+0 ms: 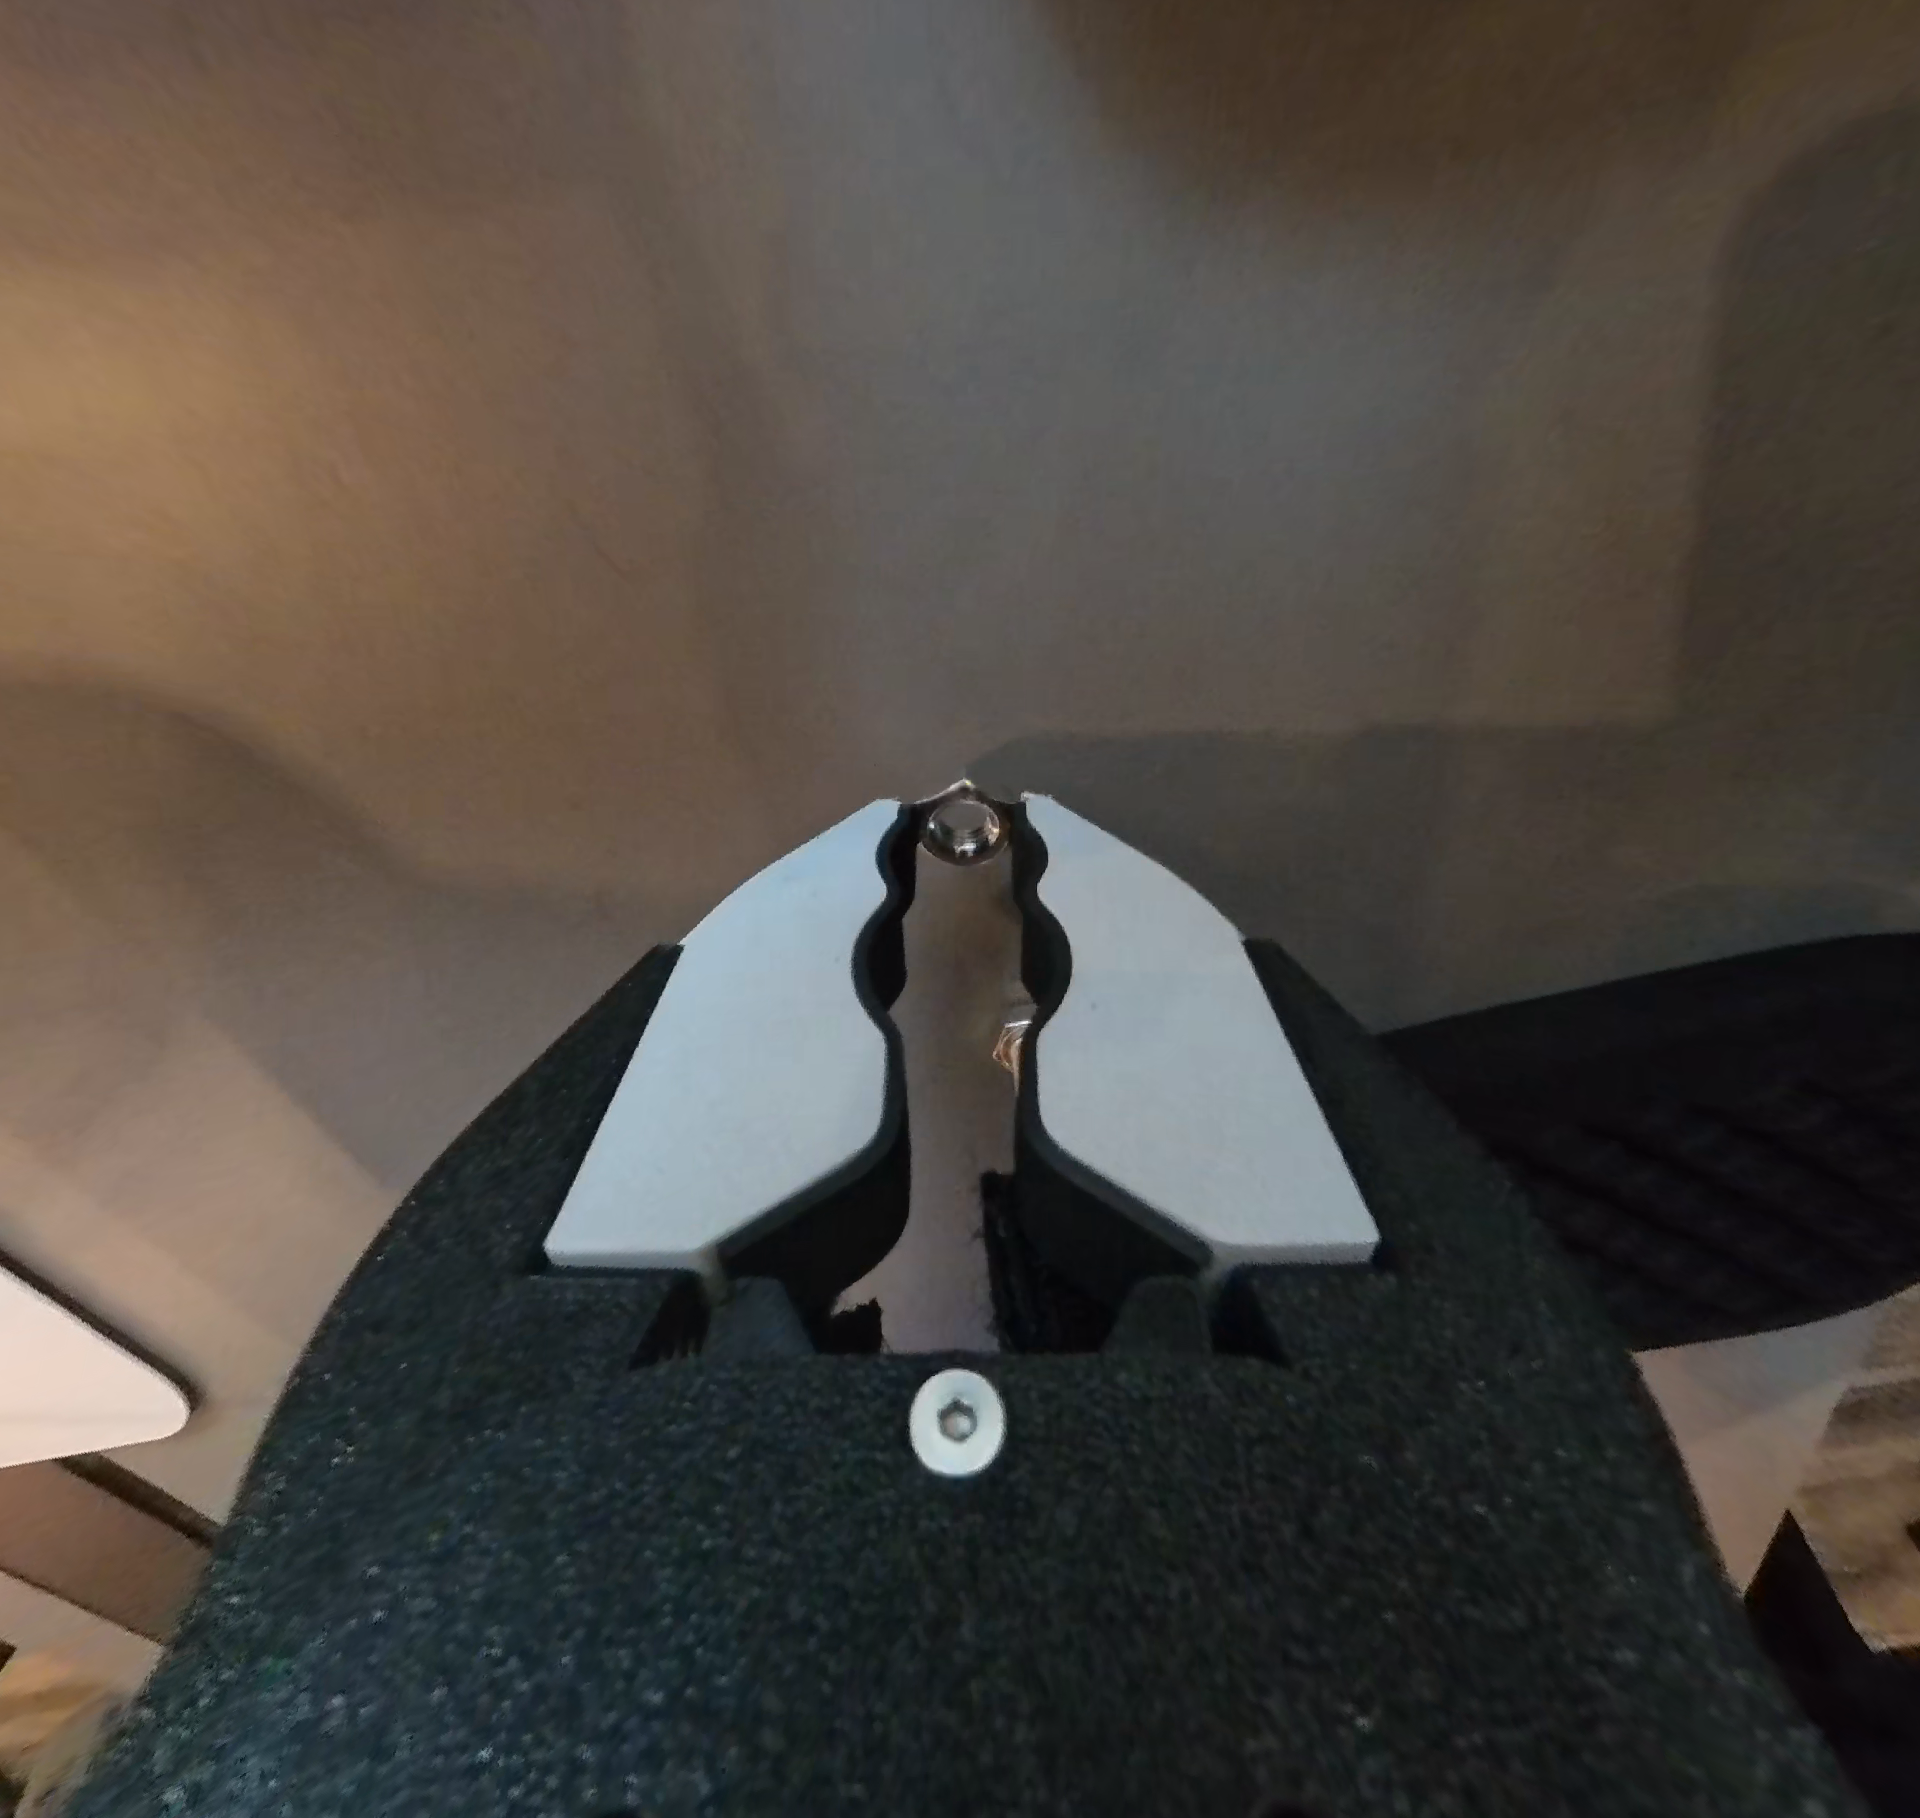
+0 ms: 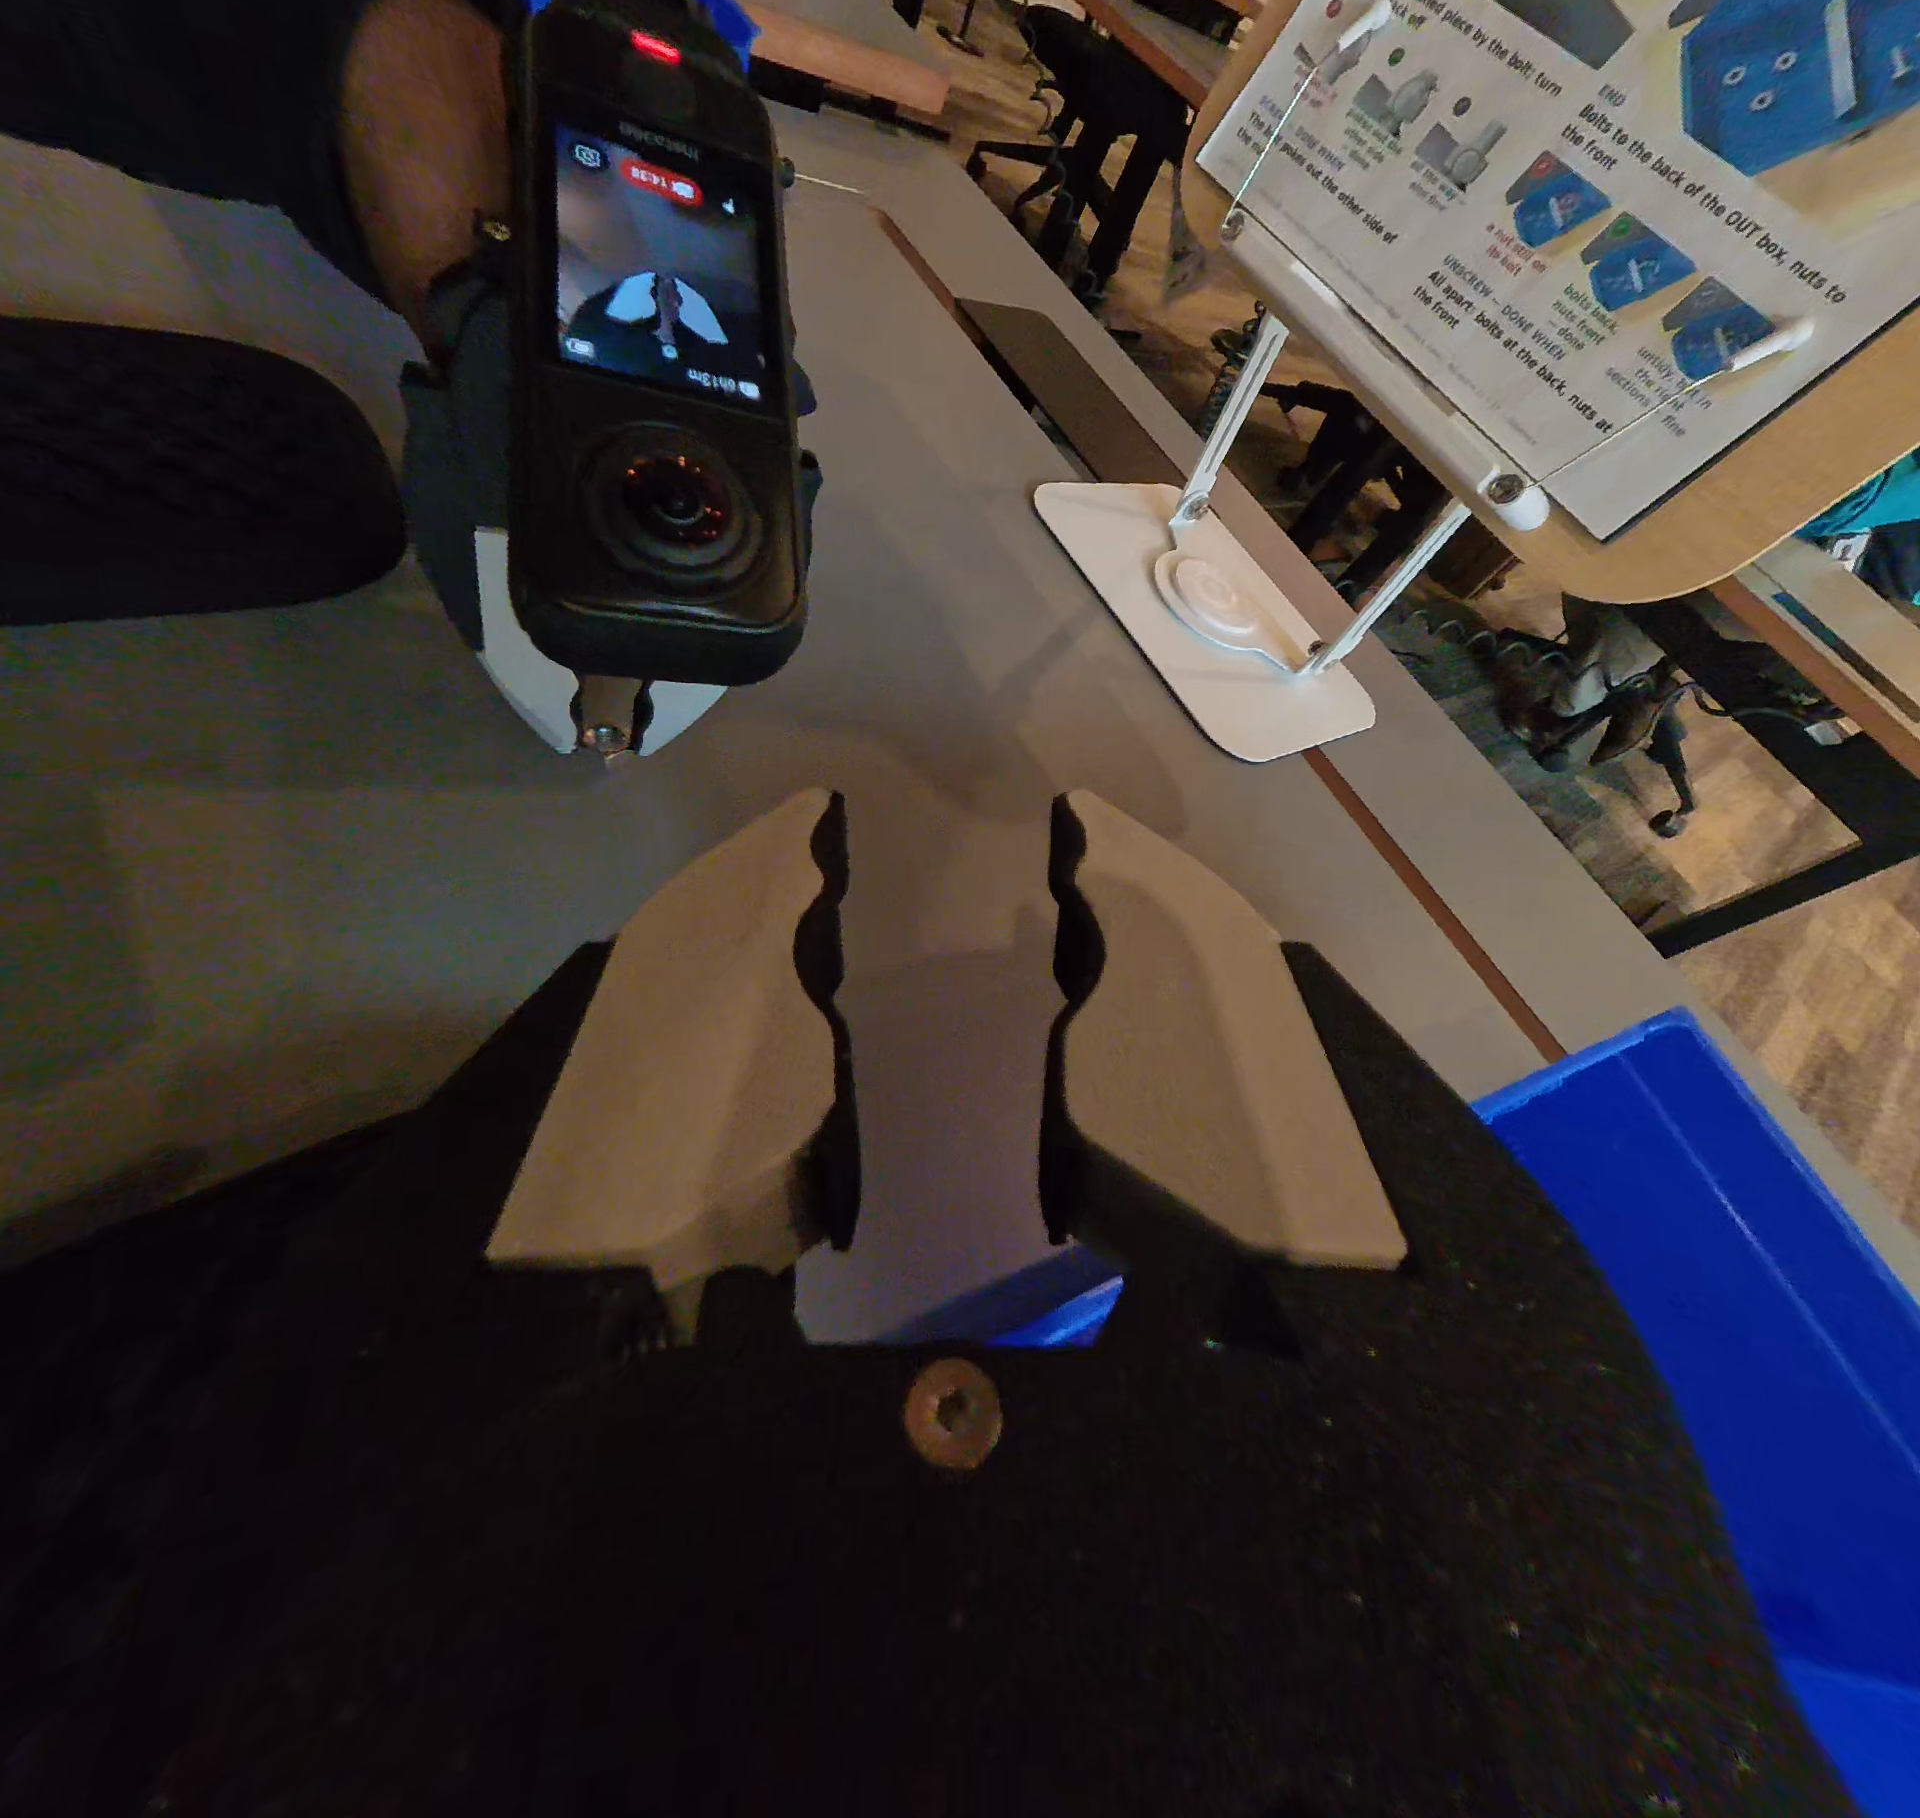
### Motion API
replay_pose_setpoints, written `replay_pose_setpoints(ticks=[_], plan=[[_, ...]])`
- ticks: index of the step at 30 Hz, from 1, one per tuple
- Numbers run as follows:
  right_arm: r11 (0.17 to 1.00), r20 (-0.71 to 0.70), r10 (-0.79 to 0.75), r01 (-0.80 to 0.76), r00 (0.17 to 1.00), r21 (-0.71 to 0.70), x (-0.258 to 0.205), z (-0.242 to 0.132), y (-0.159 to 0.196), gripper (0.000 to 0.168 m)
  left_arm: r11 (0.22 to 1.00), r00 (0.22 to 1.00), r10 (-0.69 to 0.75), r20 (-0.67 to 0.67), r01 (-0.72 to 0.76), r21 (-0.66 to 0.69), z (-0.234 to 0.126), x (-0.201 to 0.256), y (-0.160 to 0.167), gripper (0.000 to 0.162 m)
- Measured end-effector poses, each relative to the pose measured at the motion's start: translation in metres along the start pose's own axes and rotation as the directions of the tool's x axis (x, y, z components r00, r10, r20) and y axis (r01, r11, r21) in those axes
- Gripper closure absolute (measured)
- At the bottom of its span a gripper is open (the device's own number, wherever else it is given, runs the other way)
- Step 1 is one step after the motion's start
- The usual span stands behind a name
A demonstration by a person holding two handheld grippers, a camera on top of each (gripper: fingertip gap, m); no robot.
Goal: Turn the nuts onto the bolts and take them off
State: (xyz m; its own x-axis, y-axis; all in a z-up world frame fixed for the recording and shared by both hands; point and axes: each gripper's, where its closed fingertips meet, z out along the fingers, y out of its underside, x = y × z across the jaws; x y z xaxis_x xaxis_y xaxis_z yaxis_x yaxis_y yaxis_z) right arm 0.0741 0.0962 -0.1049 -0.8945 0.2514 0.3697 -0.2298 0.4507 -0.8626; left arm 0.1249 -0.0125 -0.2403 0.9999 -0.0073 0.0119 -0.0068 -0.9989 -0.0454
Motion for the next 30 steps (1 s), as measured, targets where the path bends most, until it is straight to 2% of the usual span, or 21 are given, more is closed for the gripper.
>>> replay_pose_setpoints(ticks=[7, 11, 14, 16, 19, 24, 27, 30], plan=[[1.0, -0.013, -0.005, 0.005, 1.0, 0.001, 0.002, -0.004, -0.001, 0.132, 1.0, 1.0, -0.01, -0.003, 0.01, 0.016, -0.002, 0.001, -0.004, 0.141], [1.0, -0.022, -0.011, 0.011, 1.0, 0.004, 0.003, -0.008, -0.003, 0.132, 0.999, 0.999, -0.029, 0.018, 0.028, 0.034, -0.007, -0.001, -0.005, 0.134], [1.0, -0.02, -0.005, 0.006, 1.0, 0.003, 0.002, -0.009, -0.003, 0.132, 0.991, 0.996, -0.078, 0.052, 0.072, 0.11, -0.02, -0.004, -0.006, 0.125], [1.0, -0.016, -0.004, 0.004, 1.0, -0.003, 0.001, -0.009, -0.002, 0.131, 0.971, 0.988, -0.136, 0.076, 0.118, 0.209, -0.035, -0.006, -0.008, 0.12], [1.0, 0.001, -0.002, 0.002, 1.0, -0.02, -0.003, -0.008, 0.0, 0.13, 0.888, 0.957, -0.259, 0.133, 0.182, 0.422, -0.067, -0.014, -0.009, 0.109], [0.998, 0.04, -0.005, 0.007, 0.999, -0.056, -0.013, -0.002, 0.0, 0.13, 0.627, 0.861, -0.488, 0.142, 0.233, 0.744, -0.129, -0.02, 0.015, 0.103], [0.996, 0.087, -0.009, 0.017, 0.996, -0.086, -0.023, 0.005, 0.001, 0.129, 0.49, 0.814, -0.572, 0.104, 0.237, 0.839, -0.15, -0.015, 0.037, 0.099], [0.988, 0.142, -0.033, 0.054, 0.989, -0.145, -0.034, 0.012, 0.005, 0.128, 0.411, 0.786, -0.611, 0.091, 0.217, 0.885, -0.158, -0.006, 0.055, 0.096]])
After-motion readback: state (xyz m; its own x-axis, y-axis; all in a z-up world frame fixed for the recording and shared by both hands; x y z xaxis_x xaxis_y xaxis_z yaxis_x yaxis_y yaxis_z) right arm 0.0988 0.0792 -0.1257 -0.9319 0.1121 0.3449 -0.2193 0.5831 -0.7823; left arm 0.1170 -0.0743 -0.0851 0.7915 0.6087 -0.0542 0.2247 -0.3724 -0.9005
